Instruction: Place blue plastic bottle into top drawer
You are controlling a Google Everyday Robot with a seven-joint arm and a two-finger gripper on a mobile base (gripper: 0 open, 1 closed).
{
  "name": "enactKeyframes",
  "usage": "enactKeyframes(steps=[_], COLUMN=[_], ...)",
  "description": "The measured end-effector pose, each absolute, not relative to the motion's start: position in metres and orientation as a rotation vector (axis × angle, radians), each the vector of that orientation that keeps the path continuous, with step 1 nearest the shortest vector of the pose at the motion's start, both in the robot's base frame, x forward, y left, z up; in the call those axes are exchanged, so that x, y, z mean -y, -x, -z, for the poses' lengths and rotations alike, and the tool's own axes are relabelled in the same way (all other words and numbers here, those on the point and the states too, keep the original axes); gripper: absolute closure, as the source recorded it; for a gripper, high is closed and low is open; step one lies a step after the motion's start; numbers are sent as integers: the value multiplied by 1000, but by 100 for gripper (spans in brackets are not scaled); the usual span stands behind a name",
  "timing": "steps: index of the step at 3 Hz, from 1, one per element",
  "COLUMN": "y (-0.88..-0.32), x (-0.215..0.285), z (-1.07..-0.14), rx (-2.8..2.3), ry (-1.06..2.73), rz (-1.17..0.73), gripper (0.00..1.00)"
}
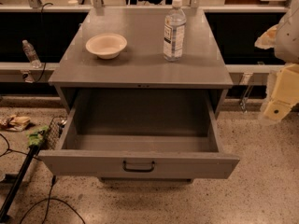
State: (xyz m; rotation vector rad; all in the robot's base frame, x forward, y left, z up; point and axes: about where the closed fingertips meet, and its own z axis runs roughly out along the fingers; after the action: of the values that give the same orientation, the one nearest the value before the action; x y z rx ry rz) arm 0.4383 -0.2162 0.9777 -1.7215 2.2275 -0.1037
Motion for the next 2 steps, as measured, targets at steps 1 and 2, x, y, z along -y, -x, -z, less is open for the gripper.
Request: enactKeyframes(steps=[1, 2], y=[-441, -490], x=[216, 207], z=[-977, -957], rx=[-2227, -2223], ry=[1711, 1538], rz=[92, -110], gripper=[0, 0])
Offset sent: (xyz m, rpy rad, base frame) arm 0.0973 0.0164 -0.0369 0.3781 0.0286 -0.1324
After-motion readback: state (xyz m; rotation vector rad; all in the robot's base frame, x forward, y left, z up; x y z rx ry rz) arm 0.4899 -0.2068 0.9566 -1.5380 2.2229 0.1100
